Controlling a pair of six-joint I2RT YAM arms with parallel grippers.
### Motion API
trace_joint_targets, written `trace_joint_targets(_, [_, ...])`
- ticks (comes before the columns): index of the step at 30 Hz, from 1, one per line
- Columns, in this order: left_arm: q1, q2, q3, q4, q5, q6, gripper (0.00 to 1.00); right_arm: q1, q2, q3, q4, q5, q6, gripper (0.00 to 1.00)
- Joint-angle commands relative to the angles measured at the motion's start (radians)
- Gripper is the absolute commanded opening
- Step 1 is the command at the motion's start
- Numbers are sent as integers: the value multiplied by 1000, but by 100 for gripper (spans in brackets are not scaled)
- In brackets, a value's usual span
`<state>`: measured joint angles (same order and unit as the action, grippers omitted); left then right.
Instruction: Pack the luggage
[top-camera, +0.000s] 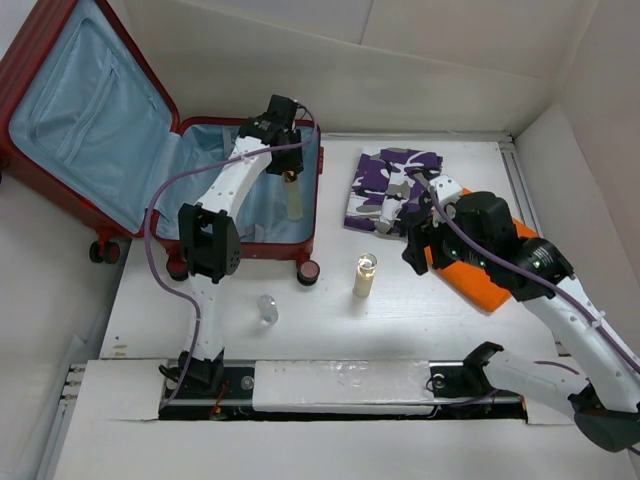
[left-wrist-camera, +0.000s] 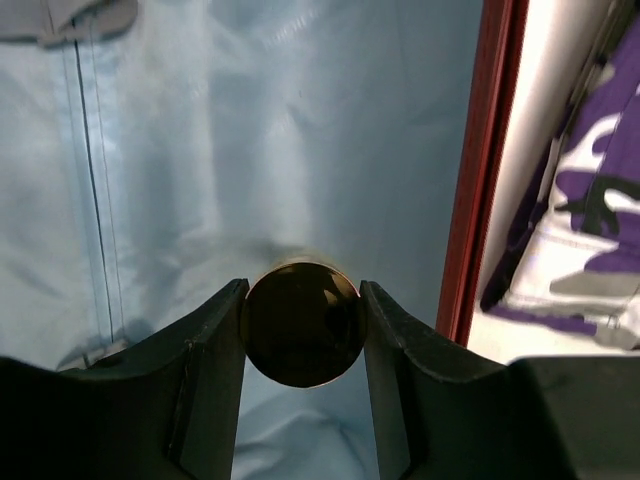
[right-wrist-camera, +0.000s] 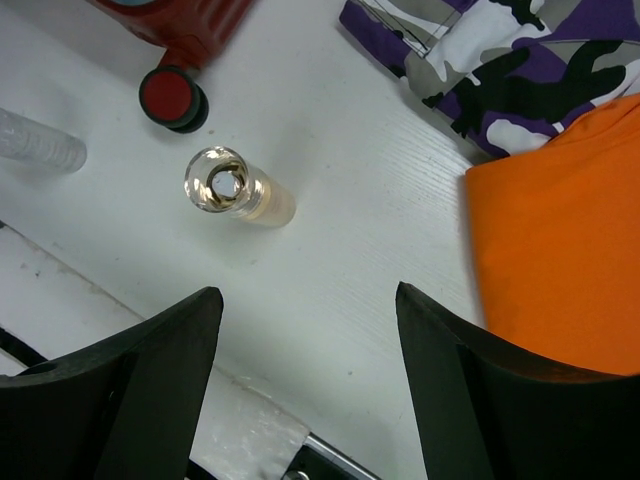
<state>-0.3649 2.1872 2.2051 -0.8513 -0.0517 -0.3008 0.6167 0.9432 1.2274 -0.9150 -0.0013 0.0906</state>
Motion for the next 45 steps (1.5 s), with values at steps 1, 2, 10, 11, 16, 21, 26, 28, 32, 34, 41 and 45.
trace_joint_targets(1, [21,37,33,64,6,12,15,6,9,20,14,20,17,76])
trace_joint_targets(2, [21,37,33,84,-5,12,19,6,20,20,15,20,26,76])
trace_joint_targets(10, [32,163,59,260,-40,12,28,15,75,7,24,49,54,76])
trace_joint_targets(11, [41,181,59,273,-31,12,28,15,84,18,24,58,54,76])
trace_joint_targets(16, [50,216,59,330,3,3,24,15,106,46,5,98,63,76])
trace_joint_targets(21, [60,226,68,348,38,12,24,15,106,64,-4,119,63,76])
trace_joint_targets(26, [60,203,47,360,67,12,53,15,115,87,-4,130,63,76])
trace_joint_targets(28, [60,175,33,371,82,12,65,15,115,87,-4,141,63,76])
trace_joint_targets(32, [60,44,2,371,92,12,78,15,115,87,-4,141,54,76])
trace_joint_targets(34, [60,-9,-16,371,102,12,80,15,115,87,5,132,54,76])
trace_joint_targets(41, [-124,-398,-382,411,87,22,77,15,34,107,25,233,86,76])
trace_joint_targets(45, [-308,-591,-637,411,29,-20,77,-37,-9,144,-8,342,127,77])
